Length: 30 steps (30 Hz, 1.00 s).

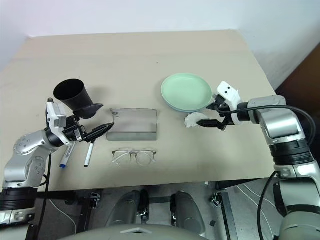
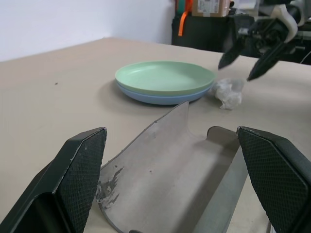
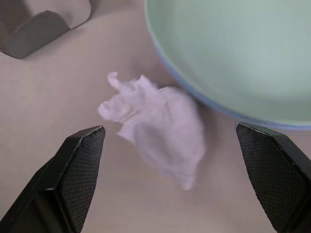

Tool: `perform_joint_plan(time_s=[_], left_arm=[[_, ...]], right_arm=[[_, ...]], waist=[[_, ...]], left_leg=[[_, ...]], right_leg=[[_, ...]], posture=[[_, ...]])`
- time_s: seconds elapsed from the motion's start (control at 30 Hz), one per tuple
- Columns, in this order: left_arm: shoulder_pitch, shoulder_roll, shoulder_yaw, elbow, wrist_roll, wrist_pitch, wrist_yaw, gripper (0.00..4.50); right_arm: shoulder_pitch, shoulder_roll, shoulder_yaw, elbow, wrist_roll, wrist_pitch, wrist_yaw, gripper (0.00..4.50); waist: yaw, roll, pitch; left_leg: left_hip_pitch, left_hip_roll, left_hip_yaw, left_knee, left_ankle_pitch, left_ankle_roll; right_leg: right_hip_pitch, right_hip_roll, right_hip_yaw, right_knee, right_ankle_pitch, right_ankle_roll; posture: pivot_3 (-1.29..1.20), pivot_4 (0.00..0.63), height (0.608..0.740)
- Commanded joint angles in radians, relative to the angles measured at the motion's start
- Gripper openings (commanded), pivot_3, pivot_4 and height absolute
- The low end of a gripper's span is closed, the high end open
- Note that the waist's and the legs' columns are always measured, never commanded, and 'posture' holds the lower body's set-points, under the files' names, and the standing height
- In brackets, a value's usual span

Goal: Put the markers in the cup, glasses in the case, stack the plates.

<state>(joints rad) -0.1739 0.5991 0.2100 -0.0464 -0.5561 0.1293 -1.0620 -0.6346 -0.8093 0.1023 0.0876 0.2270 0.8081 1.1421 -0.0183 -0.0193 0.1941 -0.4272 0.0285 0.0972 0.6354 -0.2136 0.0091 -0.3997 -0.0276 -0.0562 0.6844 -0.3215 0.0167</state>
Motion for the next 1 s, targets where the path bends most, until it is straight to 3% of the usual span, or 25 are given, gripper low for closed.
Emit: perform_joint_plan(time_s=[0.03, 0.17, 0.27, 0.63, 0.83, 1.0], left_arm=[[-0.012, 0.013, 0.014, -0.025, -0.005, -0.006, 0.000, 4.50], [-0.005, 0.018, 0.020, -0.032, -0.009, -0.002, 0.000, 4.50], [0.004, 0.025, 0.023, -0.046, -0.015, 0.011, -0.001, 4.50], [0.023, 0.032, 0.022, -0.067, -0.017, 0.024, 0.004, 4.50], [0.028, 0.037, 0.023, -0.058, -0.015, 0.023, 0.000, 4.50], [0.024, 0.039, 0.028, -0.055, -0.015, 0.020, 0.000, 4.50]], right_arm=[[0.012, 0.012, 0.003, -0.032, 0.015, 0.023, -0.030, 4.48], [0.020, 0.031, 0.018, -0.031, 0.018, 0.024, -0.050, 4.48], [0.023, 0.027, 0.043, -0.015, 0.002, 0.007, -0.052, 3.89], [0.024, -0.005, 0.034, -0.027, 0.012, -0.025, -0.027, 0.08], [0.012, -0.030, -0.029, -0.053, 0.060, -0.031, -0.007, 0.03], [-0.068, 0.029, -0.146, -0.030, 0.159, 0.004, -0.066, 0.03]], waist=[[0.001, 0.000, 0.000], [0.003, 0.000, 0.000], [0.003, 0.000, 0.000], [0.003, 0.000, 0.000], [0.004, 0.000, 0.000], [-0.001, 0.000, 0.000]], left_leg=[[0.000, 0.000, 0.000, 0.000, 0.000, 0.000], [0.000, 0.000, 0.000, 0.000, 0.000, 0.000], [0.000, 0.000, 0.000, 0.000, 0.000, 0.000], [0.000, 0.000, 0.000, 0.000, 0.000, 0.000], [0.000, 0.000, 0.000, 0.000, 0.000, 0.000], [0.000, 0.000, 0.000, 0.000, 0.000, 0.000]], right_leg=[[0.000, 0.000, 0.000, 0.000, 0.000, 0.000], [0.000, 0.000, 0.000, 0.000, 0.000, 0.000], [0.000, 0.000, 0.000, 0.000, 0.000, 0.000], [0.000, 0.000, 0.000, 0.000, 0.000, 0.000], [0.000, 0.000, 0.000, 0.000, 0.000, 0.000], [0.000, 0.000, 0.000, 0.000, 0.000, 0.000]], posture=[[0.00, 0.150, 0.715], [0.00, 0.150, 0.715], [0.00, 0.150, 0.715], [0.00, 0.150, 0.715], [0.00, 0.150, 0.715], [0.00, 0.150, 0.715]])
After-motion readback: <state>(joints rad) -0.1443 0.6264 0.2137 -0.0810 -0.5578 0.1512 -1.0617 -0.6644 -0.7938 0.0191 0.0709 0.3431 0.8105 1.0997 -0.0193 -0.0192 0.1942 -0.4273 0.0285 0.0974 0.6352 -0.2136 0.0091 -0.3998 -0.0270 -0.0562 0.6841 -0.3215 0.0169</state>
